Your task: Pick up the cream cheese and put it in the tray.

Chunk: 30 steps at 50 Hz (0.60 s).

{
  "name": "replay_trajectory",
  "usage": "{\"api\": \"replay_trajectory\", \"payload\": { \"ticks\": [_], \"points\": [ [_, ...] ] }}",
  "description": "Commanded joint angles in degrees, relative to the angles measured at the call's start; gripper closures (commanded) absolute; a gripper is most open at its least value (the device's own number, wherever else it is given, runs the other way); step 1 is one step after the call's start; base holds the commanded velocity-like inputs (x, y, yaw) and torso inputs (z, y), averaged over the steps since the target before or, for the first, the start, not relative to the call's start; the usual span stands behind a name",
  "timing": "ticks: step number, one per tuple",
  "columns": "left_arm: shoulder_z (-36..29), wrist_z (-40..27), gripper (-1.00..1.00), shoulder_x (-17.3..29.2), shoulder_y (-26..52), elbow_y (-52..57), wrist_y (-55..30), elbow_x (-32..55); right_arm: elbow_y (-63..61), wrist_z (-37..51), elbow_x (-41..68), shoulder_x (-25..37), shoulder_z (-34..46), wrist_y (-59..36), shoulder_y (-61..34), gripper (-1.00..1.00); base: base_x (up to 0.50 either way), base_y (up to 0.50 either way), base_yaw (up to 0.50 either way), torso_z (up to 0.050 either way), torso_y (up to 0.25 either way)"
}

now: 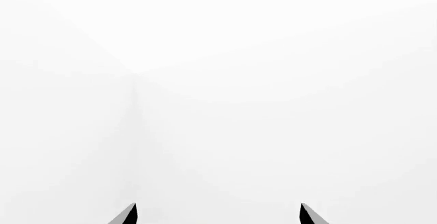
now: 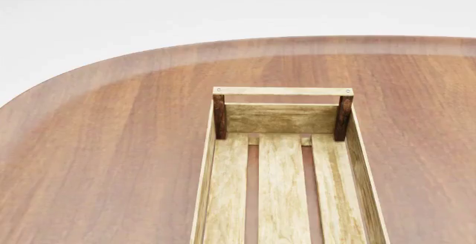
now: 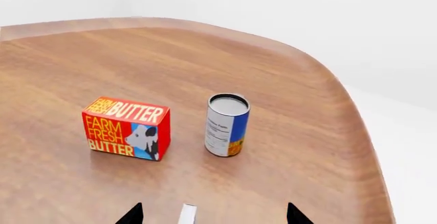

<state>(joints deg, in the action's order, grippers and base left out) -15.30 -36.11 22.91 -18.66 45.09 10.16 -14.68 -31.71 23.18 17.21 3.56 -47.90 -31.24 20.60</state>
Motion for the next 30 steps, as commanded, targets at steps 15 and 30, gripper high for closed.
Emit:
{"api": "replay_trajectory", "payload": {
  "ticks": [15, 30],
  "points": [
    [-0.1, -0.3, -1.00, 0.3, 0.0, 0.1, -0.1, 0.1, 8.9, 0.3, -0.1, 1.0, 3.9, 3.9, -1.3, -1.00, 0.00, 0.00, 0.00, 0.000, 0.000],
    [-0.3, -0.5, -1.00, 0.3, 0.1, 0.1, -0.3, 0.0, 14.6, 0.1, 0.6, 1.4, 5.2, 6.8, -3.0, -1.00, 0.00, 0.00, 0.00, 0.000, 0.000]
  ]
}}
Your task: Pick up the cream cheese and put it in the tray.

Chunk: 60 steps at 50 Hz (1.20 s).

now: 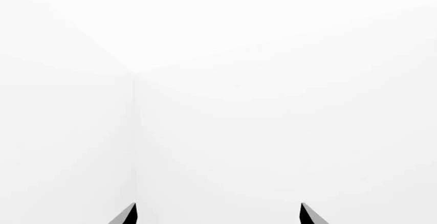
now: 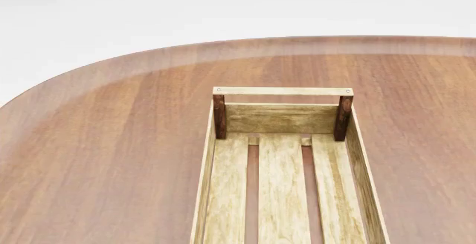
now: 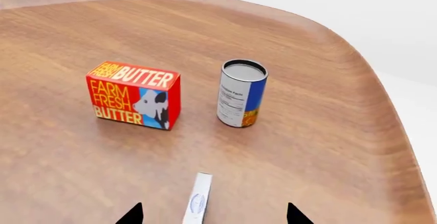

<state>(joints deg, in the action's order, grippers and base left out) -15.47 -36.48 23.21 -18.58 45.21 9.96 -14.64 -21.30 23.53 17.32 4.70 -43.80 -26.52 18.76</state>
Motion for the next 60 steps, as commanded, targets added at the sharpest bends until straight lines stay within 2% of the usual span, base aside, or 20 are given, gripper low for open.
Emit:
{"api": "replay_trajectory", "payload": {
  "ticks": [1, 60],
  "points": [
    [-0.1, -0.1, -1.00, 0.1, 0.1, 0.0, -0.1, -0.1, 4.5, -0.2, 0.4, 0.3, 1.2, 2.2, -1.3, -1.00, 0.00, 0.00, 0.00, 0.000, 0.000],
    [-0.4, -0.8, -1.00, 0.6, 0.4, -0.2, -0.3, 0.3, 19.4, 0.0, 2.1, 2.5, 3.5, 8.0, -6.6, -1.00, 0.00, 0.00, 0.00, 0.000, 0.000]
  ]
}}
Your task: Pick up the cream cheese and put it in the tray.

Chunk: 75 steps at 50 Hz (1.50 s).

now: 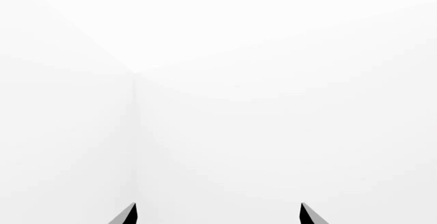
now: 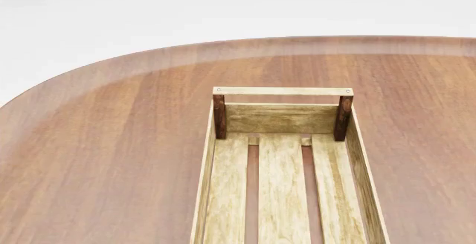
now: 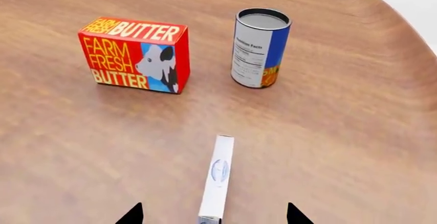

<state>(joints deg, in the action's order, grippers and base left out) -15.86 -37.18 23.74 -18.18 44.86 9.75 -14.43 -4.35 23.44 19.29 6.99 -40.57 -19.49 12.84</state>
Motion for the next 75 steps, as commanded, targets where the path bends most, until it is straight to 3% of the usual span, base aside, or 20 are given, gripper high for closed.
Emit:
{"api": "replay_trajectory", "payload": {
  "ticks": [1, 75],
  "points": [
    [0.0, -0.1, -1.00, 0.1, 0.1, 0.1, -0.1, 0.0, 2.7, 0.0, 0.2, 0.3, 0.3, 1.1, -0.8, -1.00, 0.00, 0.00, 0.00, 0.000, 0.000],
    [-0.7, -0.7, -1.00, 0.7, 0.5, -0.1, -0.6, 0.1, 9.4, 1.5, 2.9, 6.9, 0.1, -3.4, -6.0, -1.00, 0.00, 0.00, 0.00, 0.000, 0.000]
  ]
}}
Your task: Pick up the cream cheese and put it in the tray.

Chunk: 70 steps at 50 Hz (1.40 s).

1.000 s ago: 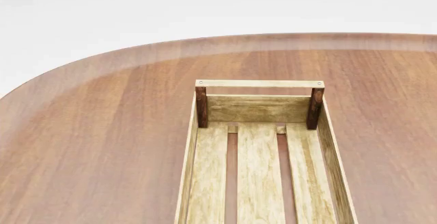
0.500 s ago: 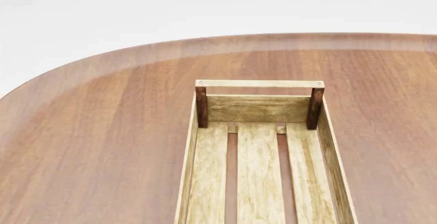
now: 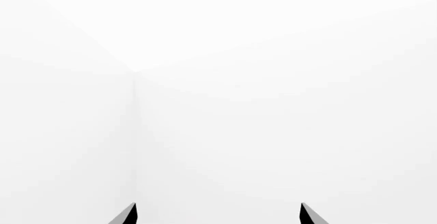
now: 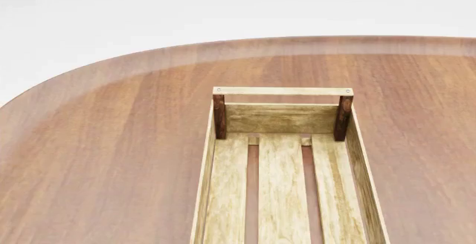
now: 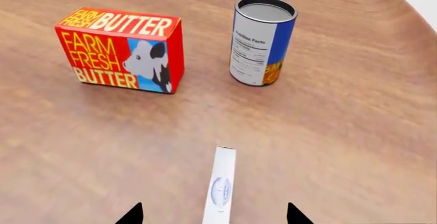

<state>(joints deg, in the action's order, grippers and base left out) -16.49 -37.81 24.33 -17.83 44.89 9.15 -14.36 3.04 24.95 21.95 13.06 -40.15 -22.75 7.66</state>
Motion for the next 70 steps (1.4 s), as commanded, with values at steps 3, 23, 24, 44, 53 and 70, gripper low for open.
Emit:
{"api": "replay_trajectory", "payload": {
  "ticks": [3, 23, 24, 44, 53, 70],
  "points": [
    [-0.1, -0.1, -1.00, 0.1, 0.0, -0.1, 0.0, 0.0, 2.3, 0.0, 0.2, 1.0, -0.1, -0.2, -1.0, -1.00, 0.00, 0.00, 0.00, 0.000, 0.000],
    [-0.3, -0.3, -1.00, 0.2, 0.1, 0.0, -0.3, -0.1, 5.8, -0.8, 0.8, 1.8, 0.2, -0.1, -2.9, -1.00, 0.00, 0.00, 0.00, 0.000, 0.000],
    [-0.3, -0.3, -1.00, 0.2, 0.1, 0.0, -0.3, -0.1, 5.6, -0.8, 1.0, 1.8, 0.2, -0.2, -2.9, -1.00, 0.00, 0.00, 0.00, 0.000, 0.000],
    [-0.5, -0.4, -1.00, 0.3, 0.2, 0.0, -0.4, -0.2, 5.7, -0.3, 1.9, 3.0, -0.4, -2.0, -3.4, -1.00, 0.00, 0.00, 0.00, 0.000, 0.000],
    [-0.8, -0.3, -1.00, 0.3, 0.4, -0.1, -0.8, -0.3, 6.8, -1.0, 3.0, 2.9, -0.8, -2.6, -3.5, -1.00, 0.00, 0.00, 0.00, 0.000, 0.000],
    [-1.0, -0.3, -1.00, 0.4, 0.6, -0.3, -0.9, -0.1, 12.0, -2.3, 3.0, 3.4, -1.0, -0.6, -4.8, -1.00, 0.00, 0.00, 0.00, 0.000, 0.000]
  ]
}}
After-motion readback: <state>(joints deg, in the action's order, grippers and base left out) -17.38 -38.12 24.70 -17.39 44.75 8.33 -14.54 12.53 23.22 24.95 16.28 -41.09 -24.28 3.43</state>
